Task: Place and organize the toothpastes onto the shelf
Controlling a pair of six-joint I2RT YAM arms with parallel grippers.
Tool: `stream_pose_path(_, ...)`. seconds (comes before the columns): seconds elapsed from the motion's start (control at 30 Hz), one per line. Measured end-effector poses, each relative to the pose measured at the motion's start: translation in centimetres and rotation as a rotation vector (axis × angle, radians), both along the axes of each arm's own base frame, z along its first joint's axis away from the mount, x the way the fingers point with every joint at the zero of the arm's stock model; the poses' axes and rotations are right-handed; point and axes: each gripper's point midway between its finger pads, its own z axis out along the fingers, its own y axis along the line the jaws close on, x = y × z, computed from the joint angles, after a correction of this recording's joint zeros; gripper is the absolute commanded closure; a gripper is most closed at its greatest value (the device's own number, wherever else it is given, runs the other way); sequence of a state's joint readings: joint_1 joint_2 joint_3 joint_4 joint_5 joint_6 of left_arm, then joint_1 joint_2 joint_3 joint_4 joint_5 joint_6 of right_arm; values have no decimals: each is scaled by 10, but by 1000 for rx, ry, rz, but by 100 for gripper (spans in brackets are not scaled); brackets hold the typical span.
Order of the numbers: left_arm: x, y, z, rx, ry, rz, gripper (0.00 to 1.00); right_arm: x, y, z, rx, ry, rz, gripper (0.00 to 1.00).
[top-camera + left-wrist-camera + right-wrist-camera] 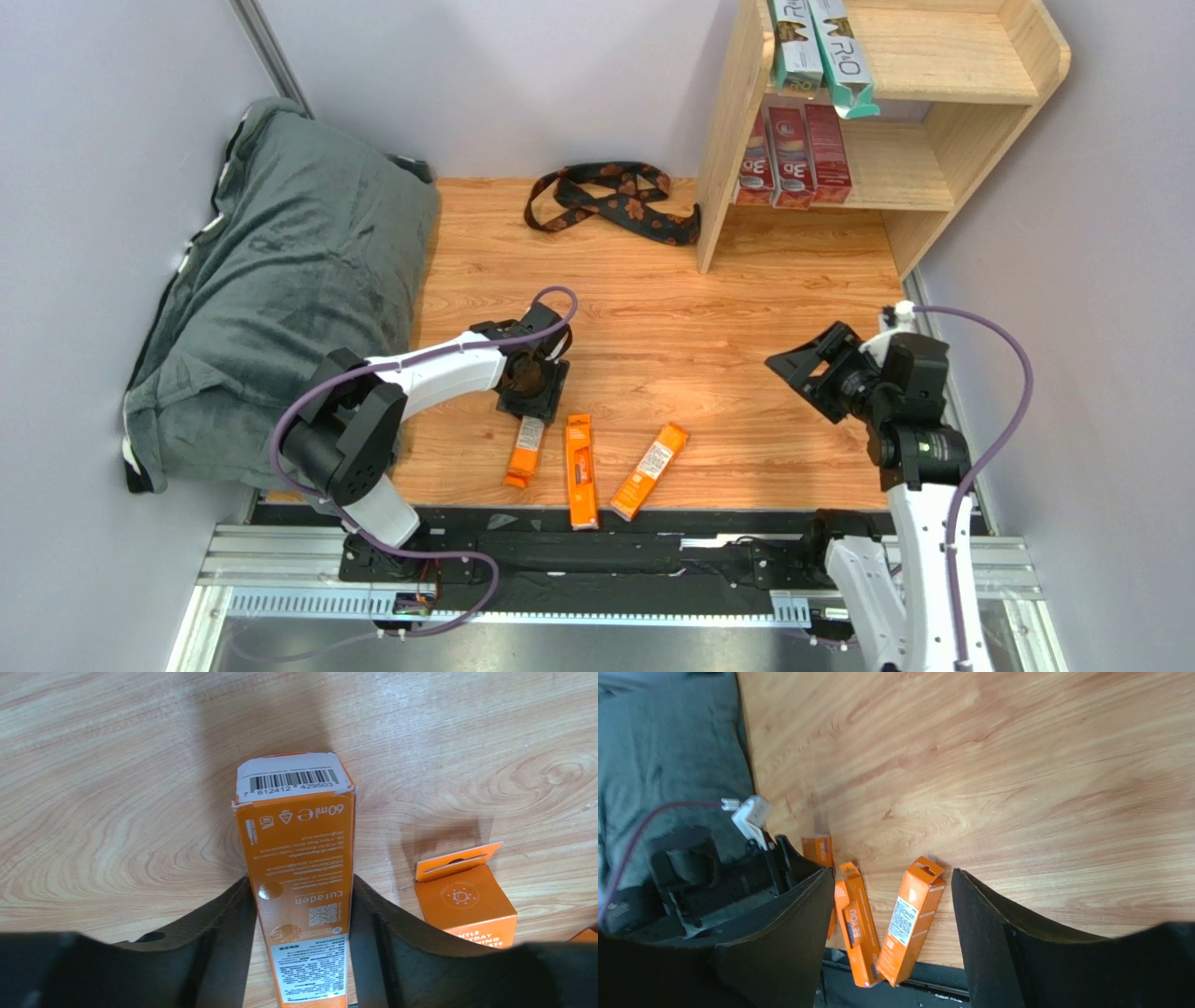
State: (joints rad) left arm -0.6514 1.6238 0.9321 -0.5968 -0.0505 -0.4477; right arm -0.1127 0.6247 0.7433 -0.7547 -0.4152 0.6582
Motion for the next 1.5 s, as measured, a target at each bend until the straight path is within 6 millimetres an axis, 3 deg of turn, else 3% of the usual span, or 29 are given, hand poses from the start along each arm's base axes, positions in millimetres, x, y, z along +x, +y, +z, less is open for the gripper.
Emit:
stream_pose_path(0.23, 2, 0, 6, -2, -15, 1, 51, -1, 70, -22, -73, 69, 217, 33)
stream_pose_path(0.37, 9, -10, 28, -60, -58, -3, 52, -6, 110, -30, -135, 63, 307, 33)
stream_pose_path(0.63, 29, -44, 115, -399, -185, 35, 52, -18, 176, -15, -203, -91, 418, 34)
stream_pose_path(0.83, 43, -50, 181, -717, -266, 136, 52, -32, 215, 2, -206, -222, 479, 34)
stream_pose_path(0.93, 43, -53, 200, -861, -271, 186, 52, -41, 232, 10, -229, -295, 506, 34)
stream_pose_path(1.13, 37, -71, 217, -1089, -169, 254, 52, -57, 258, 30, -260, -430, 551, 34)
stream_pose_path(1.3, 36, -84, 239, -1214, -123, 237, 52, -52, 264, 43, -286, -489, 529, 34)
stream_pose_path(1.5, 34, -88, 253, -1272, -114, 214, 52, -41, 262, 43, -326, -499, 468, 37)
